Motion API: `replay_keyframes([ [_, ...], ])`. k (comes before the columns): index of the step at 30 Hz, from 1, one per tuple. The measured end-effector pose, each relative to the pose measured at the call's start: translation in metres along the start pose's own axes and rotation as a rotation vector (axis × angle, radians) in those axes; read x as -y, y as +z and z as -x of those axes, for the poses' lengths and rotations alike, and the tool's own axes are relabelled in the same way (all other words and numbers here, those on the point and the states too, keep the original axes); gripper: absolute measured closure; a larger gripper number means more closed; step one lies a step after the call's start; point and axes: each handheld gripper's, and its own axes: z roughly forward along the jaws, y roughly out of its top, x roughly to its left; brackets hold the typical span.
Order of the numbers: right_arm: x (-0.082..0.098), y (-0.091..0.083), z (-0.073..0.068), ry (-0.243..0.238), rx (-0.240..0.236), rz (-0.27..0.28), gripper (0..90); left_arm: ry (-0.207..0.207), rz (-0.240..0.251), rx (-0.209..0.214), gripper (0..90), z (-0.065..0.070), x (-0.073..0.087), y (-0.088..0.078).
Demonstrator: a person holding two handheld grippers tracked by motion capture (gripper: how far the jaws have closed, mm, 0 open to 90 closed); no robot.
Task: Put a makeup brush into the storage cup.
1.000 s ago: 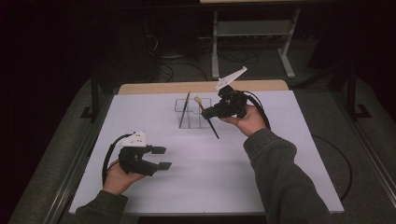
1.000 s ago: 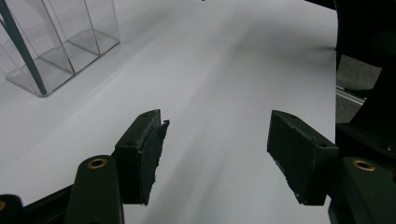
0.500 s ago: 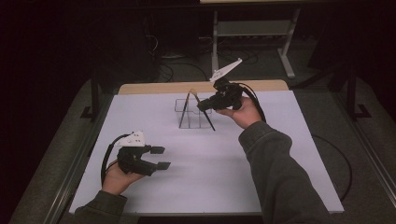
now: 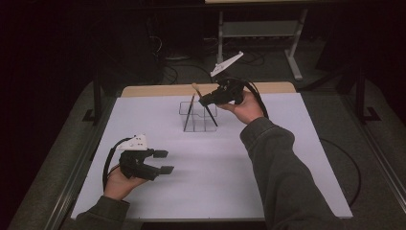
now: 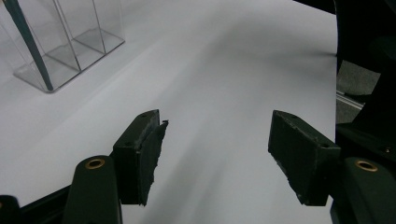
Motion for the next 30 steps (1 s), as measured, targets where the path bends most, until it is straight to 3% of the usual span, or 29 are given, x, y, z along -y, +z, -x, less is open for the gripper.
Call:
replay_keyframes([
  [17, -0.029, 0.010, 0.017, -0.014, 0.041, 0.013, 82.9, -0.013, 0.001, -0.005, 32.4, -0.001, 0.001, -0.002],
  [30, -0.031, 0.020, 0.037, 0.012, 0.080, 0.018, 82.8, -0.021, 0.006, -0.008, 32.1, 0.000, 0.002, -0.003],
])
